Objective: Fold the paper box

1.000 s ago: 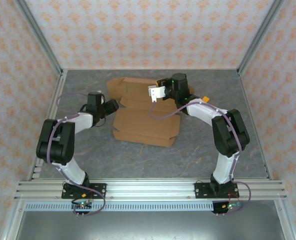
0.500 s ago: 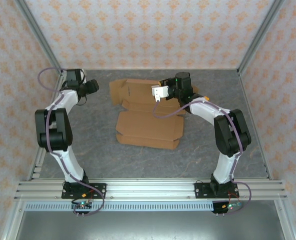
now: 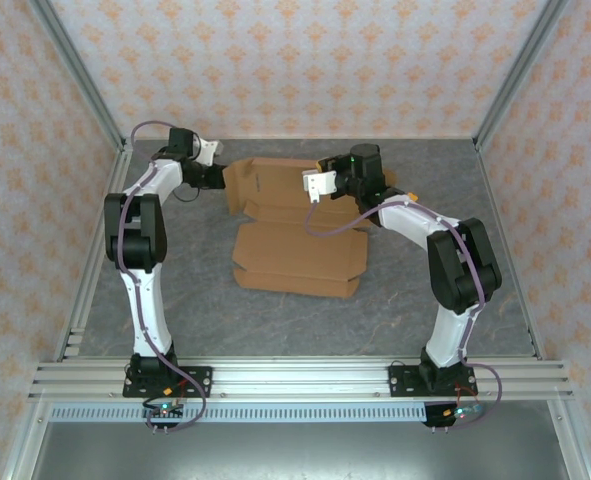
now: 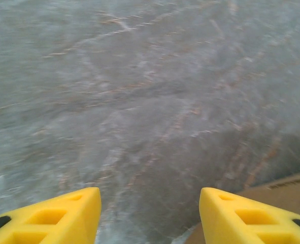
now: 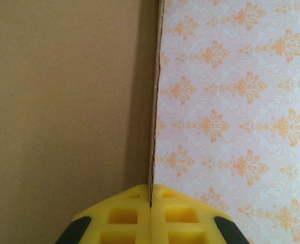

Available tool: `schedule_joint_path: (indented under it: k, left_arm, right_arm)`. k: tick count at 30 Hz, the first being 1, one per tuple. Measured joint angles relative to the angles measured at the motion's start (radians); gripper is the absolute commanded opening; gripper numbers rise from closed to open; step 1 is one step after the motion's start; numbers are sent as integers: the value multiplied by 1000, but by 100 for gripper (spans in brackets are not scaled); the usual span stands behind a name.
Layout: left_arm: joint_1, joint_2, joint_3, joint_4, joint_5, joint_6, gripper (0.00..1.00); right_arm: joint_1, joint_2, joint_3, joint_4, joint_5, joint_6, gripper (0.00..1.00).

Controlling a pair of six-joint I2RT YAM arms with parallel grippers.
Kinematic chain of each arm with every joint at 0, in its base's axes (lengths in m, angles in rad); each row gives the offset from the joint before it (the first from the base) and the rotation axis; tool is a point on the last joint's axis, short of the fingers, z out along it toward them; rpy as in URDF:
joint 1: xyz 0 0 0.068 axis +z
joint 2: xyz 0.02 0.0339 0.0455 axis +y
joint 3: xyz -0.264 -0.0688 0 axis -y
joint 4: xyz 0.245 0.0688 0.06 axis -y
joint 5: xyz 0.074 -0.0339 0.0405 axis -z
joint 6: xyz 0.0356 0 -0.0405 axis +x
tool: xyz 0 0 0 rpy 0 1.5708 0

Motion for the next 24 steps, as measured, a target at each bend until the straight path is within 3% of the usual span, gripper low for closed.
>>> schedule_joint_path:
  k: [10,24]
  left_arm:
    - [2,-1,-53,-37,178,154,55]
    - [2,-111,-208,35,220,253,59]
  right_arm:
    - [11,1,0,19,24,-17,0]
    - [21,6,-8,75,35,-65,0]
